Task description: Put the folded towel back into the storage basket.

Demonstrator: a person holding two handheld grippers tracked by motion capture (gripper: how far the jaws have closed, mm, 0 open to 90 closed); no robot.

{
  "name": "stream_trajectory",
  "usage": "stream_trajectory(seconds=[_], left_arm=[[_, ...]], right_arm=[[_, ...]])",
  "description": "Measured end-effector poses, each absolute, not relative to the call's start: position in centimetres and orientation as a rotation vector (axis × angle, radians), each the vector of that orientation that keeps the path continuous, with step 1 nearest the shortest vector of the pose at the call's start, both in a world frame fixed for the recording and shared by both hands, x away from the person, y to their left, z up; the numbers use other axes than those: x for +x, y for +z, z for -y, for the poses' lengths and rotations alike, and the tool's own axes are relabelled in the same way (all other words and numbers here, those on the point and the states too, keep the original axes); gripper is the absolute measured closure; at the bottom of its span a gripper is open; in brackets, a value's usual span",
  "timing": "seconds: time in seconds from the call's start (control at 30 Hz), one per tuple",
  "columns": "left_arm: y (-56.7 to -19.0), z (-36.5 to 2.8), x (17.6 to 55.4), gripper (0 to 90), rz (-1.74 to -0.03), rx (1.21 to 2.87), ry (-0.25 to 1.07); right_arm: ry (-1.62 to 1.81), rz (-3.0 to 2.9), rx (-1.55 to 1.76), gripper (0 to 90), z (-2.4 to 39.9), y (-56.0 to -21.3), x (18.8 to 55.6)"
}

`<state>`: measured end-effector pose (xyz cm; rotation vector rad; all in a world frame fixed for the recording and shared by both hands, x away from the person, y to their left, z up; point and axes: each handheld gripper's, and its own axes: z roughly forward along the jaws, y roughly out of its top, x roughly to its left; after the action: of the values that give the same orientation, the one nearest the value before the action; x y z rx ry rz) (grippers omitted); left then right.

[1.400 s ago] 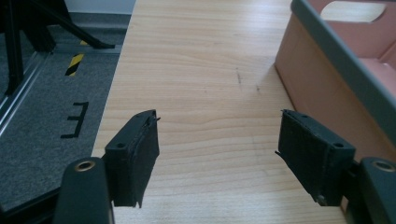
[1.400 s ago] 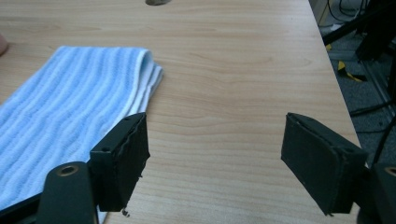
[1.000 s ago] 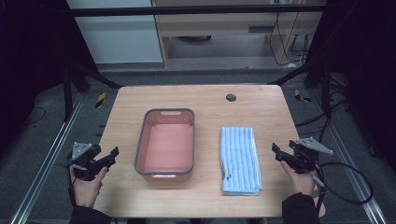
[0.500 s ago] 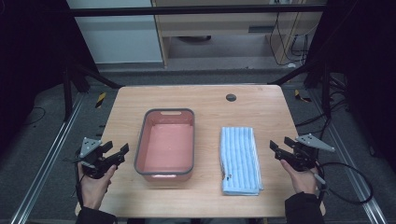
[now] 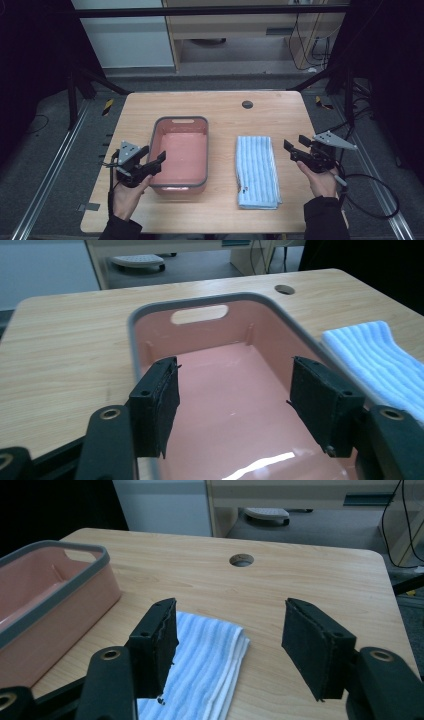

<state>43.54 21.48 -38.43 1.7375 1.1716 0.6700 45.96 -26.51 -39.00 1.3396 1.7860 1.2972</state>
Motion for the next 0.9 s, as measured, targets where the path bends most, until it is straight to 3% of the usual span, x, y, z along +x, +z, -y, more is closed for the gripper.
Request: stream_trajectory(seconds=[0.9], left_arm=[[-39.9,-9.8,43.6,38.2,-1.025,1.861,0.516]], right_arm=[[1.273,-1.809,1.315,42.8,25.8,-38.0,49.5]])
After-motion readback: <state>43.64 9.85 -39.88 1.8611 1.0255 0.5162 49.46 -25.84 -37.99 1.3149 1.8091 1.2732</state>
